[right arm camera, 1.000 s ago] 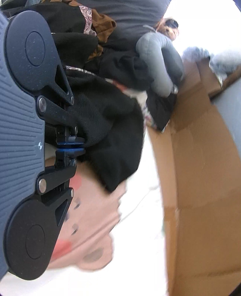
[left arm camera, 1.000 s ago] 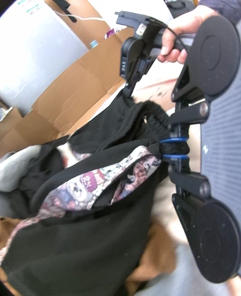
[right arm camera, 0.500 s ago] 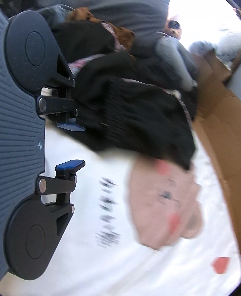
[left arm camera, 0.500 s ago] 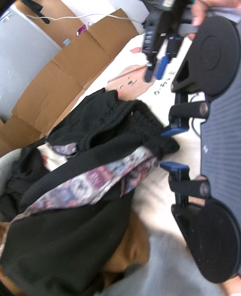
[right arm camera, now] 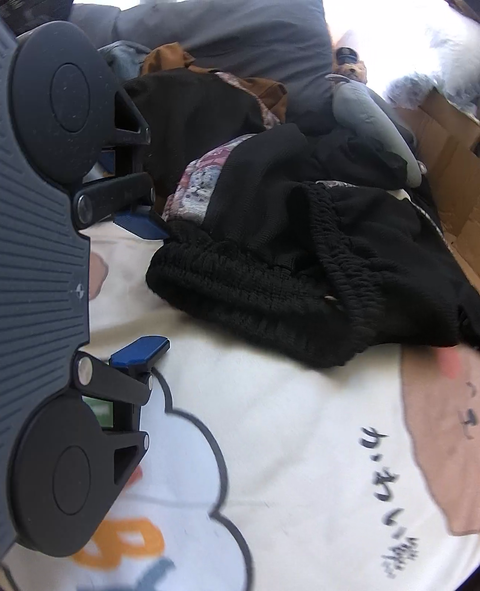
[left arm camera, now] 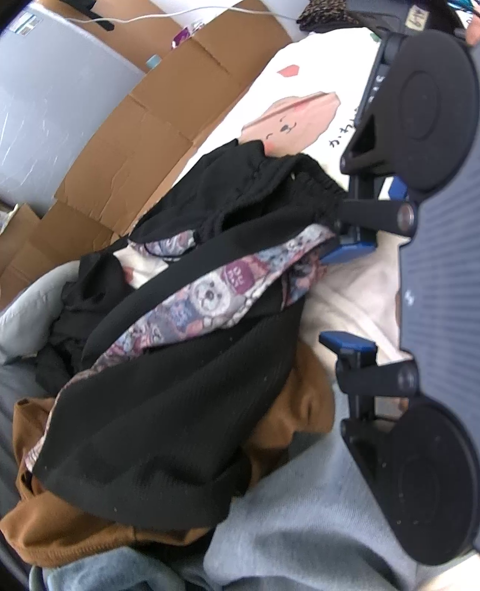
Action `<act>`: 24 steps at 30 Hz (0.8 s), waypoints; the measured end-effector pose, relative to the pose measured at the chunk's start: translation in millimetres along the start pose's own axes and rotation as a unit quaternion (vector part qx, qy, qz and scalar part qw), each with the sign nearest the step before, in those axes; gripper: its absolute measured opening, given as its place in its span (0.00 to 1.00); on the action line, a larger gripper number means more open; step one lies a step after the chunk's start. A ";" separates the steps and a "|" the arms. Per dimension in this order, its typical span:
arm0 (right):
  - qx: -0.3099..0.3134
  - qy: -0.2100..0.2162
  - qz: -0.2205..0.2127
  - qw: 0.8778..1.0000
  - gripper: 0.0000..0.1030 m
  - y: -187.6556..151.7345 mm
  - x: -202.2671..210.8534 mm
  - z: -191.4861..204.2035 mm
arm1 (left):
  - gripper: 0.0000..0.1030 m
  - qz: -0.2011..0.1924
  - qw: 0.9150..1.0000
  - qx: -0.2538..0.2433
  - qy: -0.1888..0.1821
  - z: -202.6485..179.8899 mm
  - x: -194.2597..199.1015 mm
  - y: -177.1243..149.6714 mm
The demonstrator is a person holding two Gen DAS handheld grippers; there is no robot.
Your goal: Fold clothes
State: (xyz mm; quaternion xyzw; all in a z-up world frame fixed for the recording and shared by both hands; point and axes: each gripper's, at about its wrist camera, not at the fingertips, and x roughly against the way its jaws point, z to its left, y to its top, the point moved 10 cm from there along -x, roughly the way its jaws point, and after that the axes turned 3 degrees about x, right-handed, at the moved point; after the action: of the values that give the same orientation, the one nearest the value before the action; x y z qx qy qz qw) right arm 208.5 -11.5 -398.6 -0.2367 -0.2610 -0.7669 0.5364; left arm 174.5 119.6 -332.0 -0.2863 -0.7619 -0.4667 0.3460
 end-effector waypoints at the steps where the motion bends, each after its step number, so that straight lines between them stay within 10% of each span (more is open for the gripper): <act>1: -0.010 0.005 -0.001 1.000 0.64 -0.2 -3.8 0.1 | 0.42 0.000 1.000 -0.001 0.002 1.4 0.1 0.1; 11: -0.018 0.027 -0.022 0.999 0.64 10.7 -29.9 14.5 | 0.42 -0.003 1.000 -0.004 0.014 8.3 4.2 7.2; 15: -0.031 0.046 -0.018 0.998 0.16 13.2 -33.3 15.2 | 0.43 -0.007 1.000 -0.019 0.017 2.7 6.0 14.9; 24: -0.010 0.007 -0.036 0.999 0.09 25.4 18.1 -2.5 | 0.43 -0.018 0.998 -0.056 0.023 -11.3 10.0 32.4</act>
State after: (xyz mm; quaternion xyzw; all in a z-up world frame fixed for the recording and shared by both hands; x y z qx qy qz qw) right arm 226.7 -33.1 -385.1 -0.2270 -0.2576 -0.7898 0.5083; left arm 196.1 123.4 -303.8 -0.2807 -0.7316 -0.5211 0.3383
